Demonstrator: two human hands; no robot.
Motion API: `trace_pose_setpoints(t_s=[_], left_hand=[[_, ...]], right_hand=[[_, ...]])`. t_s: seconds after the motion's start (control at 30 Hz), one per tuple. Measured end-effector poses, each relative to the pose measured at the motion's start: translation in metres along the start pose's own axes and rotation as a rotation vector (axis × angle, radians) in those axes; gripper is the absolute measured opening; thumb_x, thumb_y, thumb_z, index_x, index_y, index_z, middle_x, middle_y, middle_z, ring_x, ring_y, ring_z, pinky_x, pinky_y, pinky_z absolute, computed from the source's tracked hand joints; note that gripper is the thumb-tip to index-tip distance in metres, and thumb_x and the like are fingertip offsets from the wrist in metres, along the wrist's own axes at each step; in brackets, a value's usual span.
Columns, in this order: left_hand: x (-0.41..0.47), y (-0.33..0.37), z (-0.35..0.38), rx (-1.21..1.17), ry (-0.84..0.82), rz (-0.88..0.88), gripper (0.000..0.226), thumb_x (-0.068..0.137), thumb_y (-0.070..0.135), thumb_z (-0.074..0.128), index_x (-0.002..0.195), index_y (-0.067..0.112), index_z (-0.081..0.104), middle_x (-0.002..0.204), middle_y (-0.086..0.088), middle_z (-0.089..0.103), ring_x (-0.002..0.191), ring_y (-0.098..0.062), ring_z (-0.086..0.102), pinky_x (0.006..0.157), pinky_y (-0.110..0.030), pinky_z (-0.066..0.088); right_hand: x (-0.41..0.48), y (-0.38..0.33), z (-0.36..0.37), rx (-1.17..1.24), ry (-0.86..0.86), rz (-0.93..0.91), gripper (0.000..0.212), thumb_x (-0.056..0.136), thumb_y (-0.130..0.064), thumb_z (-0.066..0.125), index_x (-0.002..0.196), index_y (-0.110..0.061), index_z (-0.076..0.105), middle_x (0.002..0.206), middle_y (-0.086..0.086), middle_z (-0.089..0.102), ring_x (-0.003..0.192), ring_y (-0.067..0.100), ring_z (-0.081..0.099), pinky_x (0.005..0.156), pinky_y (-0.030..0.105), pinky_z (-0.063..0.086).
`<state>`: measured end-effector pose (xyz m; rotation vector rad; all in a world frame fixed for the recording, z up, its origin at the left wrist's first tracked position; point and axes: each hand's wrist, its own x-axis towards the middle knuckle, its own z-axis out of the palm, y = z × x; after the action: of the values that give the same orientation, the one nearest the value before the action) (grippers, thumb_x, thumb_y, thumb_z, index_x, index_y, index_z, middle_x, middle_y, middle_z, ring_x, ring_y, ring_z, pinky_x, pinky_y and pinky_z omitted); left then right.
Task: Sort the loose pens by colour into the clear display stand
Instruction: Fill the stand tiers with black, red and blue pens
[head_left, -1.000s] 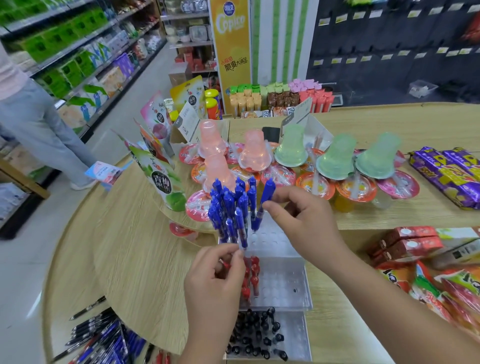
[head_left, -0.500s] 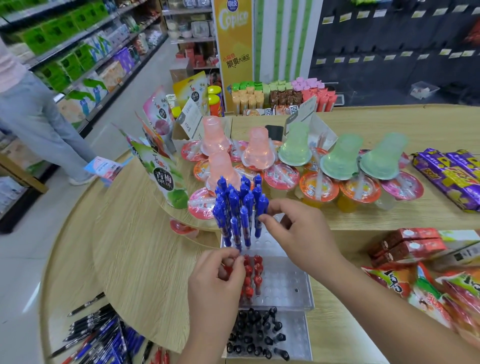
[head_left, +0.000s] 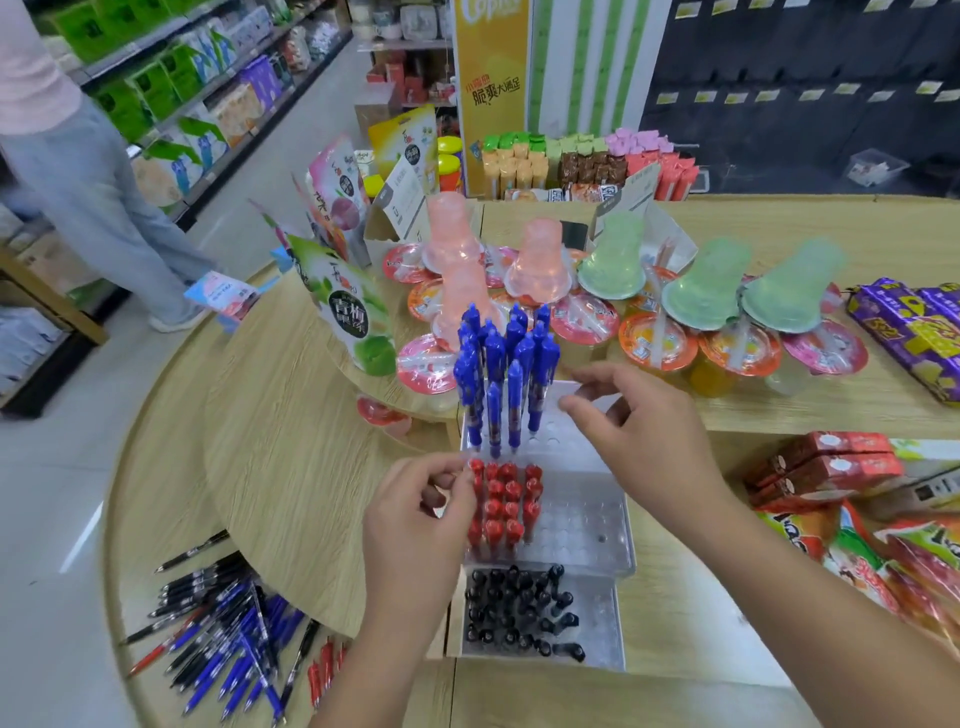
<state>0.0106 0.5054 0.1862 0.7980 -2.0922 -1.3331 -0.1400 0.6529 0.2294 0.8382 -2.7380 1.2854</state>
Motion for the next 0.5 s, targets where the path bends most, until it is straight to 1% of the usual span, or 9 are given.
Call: trace_pose_setpoints(t_s=[0.1, 0.17, 0.23, 0.27, 0.3, 0.37, 0.4, 0.5], left_hand=[[-0.007, -0.015, -0.020, -0.021, 0.043, -0.052, 0.023, 0.086, 0.015, 0.072, 0.088, 0.037, 0.071, 0.082, 0.013, 0.064, 0.070, -0.008, 0.058, 0.068, -0.026, 0.052], [-0.016, -0.032, -0.036, 0.001, 0.077, -0.094, 0.018, 0.086, 0.014, 0.072, 0.090, 0.032, 0.072, 0.083, 0.011, 0.065, 0.069, -0.006, 0.058, 0.068, -0.022, 0.051], [-0.028, -0.053, -0.054, 0.025, 0.112, -0.144, 0.015, 0.087, 0.014, 0.072, 0.091, 0.029, 0.072, 0.084, 0.009, 0.065, 0.068, -0.005, 0.058, 0.067, -0.020, 0.049], [-0.034, -0.065, -0.064, 0.032, 0.125, -0.168, 0.015, 0.087, 0.015, 0.072, 0.092, 0.029, 0.071, 0.085, 0.008, 0.065, 0.069, -0.006, 0.058, 0.067, -0.020, 0.048], [-0.043, -0.078, -0.075, 0.040, 0.131, -0.200, 0.015, 0.087, 0.016, 0.071, 0.093, 0.029, 0.071, 0.086, 0.007, 0.065, 0.071, -0.008, 0.059, 0.068, -0.021, 0.049], [-0.060, -0.106, -0.095, 0.056, 0.135, -0.257, 0.015, 0.088, 0.017, 0.071, 0.094, 0.031, 0.070, 0.089, 0.004, 0.066, 0.075, -0.011, 0.061, 0.071, -0.022, 0.051], [-0.069, -0.120, -0.106, 0.071, 0.137, -0.282, 0.016, 0.088, 0.016, 0.071, 0.093, 0.032, 0.070, 0.089, 0.004, 0.066, 0.075, -0.010, 0.062, 0.072, -0.020, 0.051], [-0.097, -0.175, -0.131, 0.159, 0.156, -0.365, 0.018, 0.087, 0.017, 0.071, 0.089, 0.035, 0.069, 0.083, 0.008, 0.066, 0.072, -0.009, 0.060, 0.069, -0.020, 0.048]], right_hand=[[-0.039, 0.000, -0.001, 0.076, 0.008, 0.027, 0.012, 0.085, -0.037, 0.067, 0.096, -0.032, 0.065, 0.084, -0.020, 0.066, 0.062, 0.008, 0.057, 0.056, 0.017, 0.042], [-0.075, -0.006, 0.011, 0.087, -0.072, -0.004, 0.005, 0.085, -0.035, 0.067, 0.089, -0.036, 0.064, 0.081, -0.022, 0.065, 0.061, 0.007, 0.058, 0.054, 0.014, 0.040], [-0.113, -0.015, 0.032, 0.101, -0.174, -0.015, 0.009, 0.085, -0.033, 0.070, 0.086, -0.040, 0.064, 0.081, -0.023, 0.064, 0.060, 0.006, 0.058, 0.053, 0.011, 0.037], [-0.131, -0.019, 0.046, 0.110, -0.222, -0.007, 0.006, 0.085, -0.036, 0.070, 0.087, -0.039, 0.065, 0.081, -0.022, 0.063, 0.061, 0.007, 0.058, 0.054, 0.011, 0.037], [-0.148, -0.022, 0.062, 0.123, -0.269, 0.006, 0.004, 0.085, -0.042, 0.066, 0.088, -0.039, 0.065, 0.081, -0.021, 0.063, 0.062, 0.006, 0.058, 0.055, 0.011, 0.038], [-0.179, -0.027, 0.099, 0.140, -0.378, 0.028, 0.013, 0.083, -0.046, 0.058, 0.088, -0.036, 0.065, 0.081, -0.024, 0.061, 0.062, 0.005, 0.057, 0.055, 0.013, 0.039], [-0.193, -0.029, 0.119, 0.144, -0.434, 0.042, 0.013, 0.084, -0.045, 0.058, 0.088, -0.035, 0.065, 0.081, -0.025, 0.061, 0.061, 0.005, 0.057, 0.054, 0.016, 0.041], [-0.225, -0.020, 0.187, 0.099, -0.554, 0.122, 0.004, 0.087, -0.036, 0.065, 0.090, -0.034, 0.067, 0.088, -0.029, 0.062, 0.062, 0.005, 0.058, 0.057, 0.028, 0.049]])
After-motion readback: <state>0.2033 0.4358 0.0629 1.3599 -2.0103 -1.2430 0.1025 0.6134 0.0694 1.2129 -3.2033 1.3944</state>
